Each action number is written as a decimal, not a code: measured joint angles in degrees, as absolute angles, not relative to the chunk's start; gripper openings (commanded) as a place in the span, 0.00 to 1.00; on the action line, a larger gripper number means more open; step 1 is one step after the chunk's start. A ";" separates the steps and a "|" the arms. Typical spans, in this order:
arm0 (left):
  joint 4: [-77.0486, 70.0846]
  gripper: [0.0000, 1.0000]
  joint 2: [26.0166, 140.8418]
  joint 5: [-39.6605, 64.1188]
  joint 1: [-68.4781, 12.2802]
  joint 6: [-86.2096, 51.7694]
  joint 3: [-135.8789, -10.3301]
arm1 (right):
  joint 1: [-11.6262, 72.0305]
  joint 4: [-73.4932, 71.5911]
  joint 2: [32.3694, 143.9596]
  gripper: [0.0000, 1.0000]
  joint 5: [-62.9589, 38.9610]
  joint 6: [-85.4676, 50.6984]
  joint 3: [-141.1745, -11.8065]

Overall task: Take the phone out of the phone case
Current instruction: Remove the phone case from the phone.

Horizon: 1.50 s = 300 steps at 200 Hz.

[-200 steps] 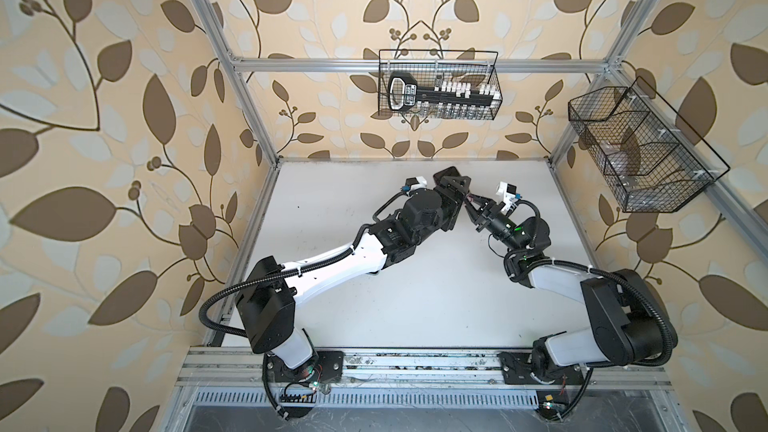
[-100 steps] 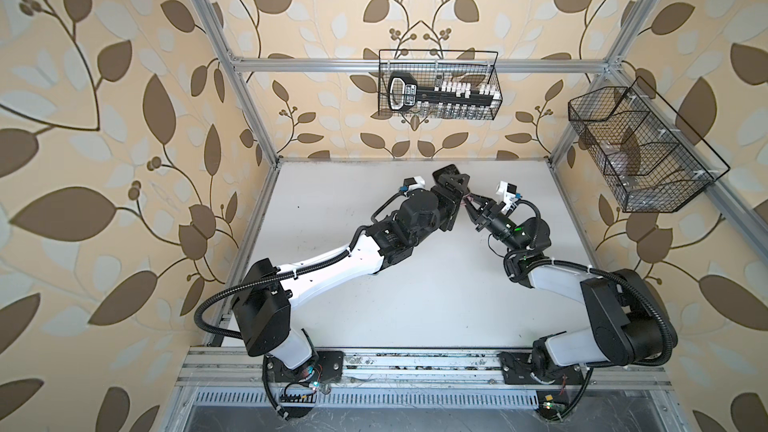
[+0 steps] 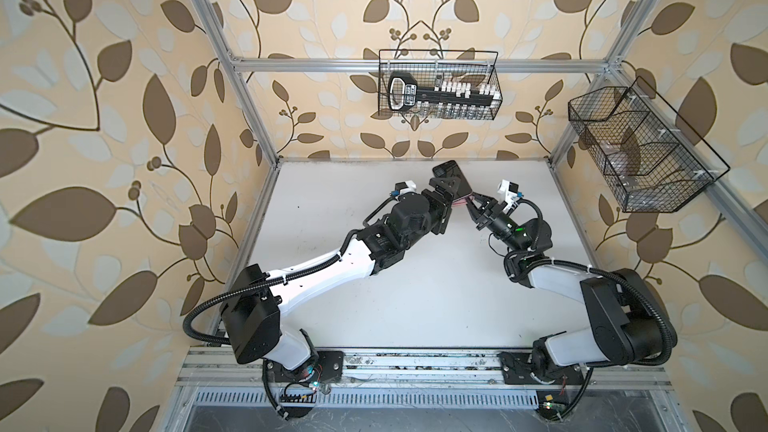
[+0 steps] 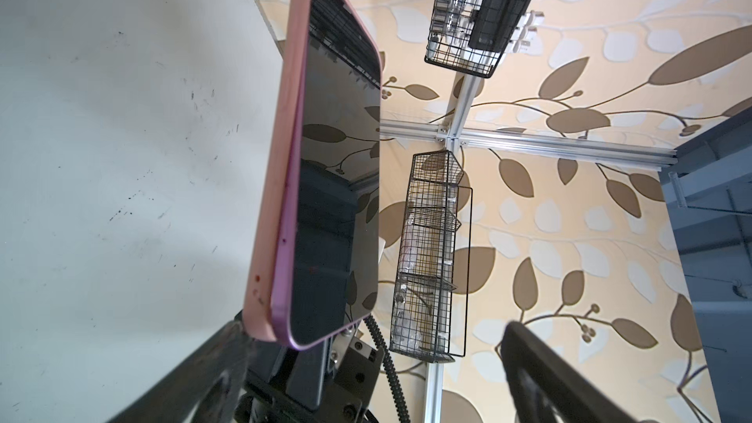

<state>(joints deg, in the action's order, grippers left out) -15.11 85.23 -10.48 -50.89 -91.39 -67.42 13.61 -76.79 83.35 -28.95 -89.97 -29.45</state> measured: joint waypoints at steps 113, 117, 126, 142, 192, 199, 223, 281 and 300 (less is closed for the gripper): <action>-16.45 0.99 85.23 -7.57 -50.19 -93.49 -67.26 | 13.65 -78.13 84.14 0.00 -28.93 -89.95 -29.45; -16.43 0.99 85.23 -7.53 -50.19 -93.47 -67.26 | 13.65 -78.24 84.29 0.00 -28.95 -89.97 -29.45; -16.32 0.99 85.23 -7.46 -50.19 -93.47 -67.26 | 13.65 -78.50 84.58 0.00 -28.95 -89.97 -29.47; -16.05 0.99 85.23 -7.42 -50.19 -93.47 -67.26 | 13.65 -78.91 85.03 0.00 -28.93 -89.97 -29.47; -15.99 0.99 85.23 -6.90 -50.24 -93.47 -67.26 | 13.65 -79.20 85.67 0.00 -28.93 -89.97 -29.69; -15.99 0.99 85.23 -6.68 -50.28 -93.47 -67.26 | 13.65 -79.22 85.71 0.00 -28.93 -89.97 -29.69; -16.16 0.99 85.21 -6.15 -50.33 -93.47 -67.29 | 13.65 -79.26 86.52 0.00 -28.95 -89.97 -29.78; -16.05 0.99 84.44 -6.44 -50.33 -93.34 -67.29 | 13.65 -79.26 87.09 0.00 -28.93 -89.97 -29.85; -16.10 0.99 83.57 -6.63 -50.33 -93.21 -67.29 | 13.67 -79.26 87.09 0.00 -28.93 -90.00 -29.85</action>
<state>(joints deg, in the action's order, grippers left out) -16.10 83.57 -6.63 -50.33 -93.21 -67.29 13.67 -79.26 87.09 -28.93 -90.00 -29.85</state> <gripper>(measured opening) 0.986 0.087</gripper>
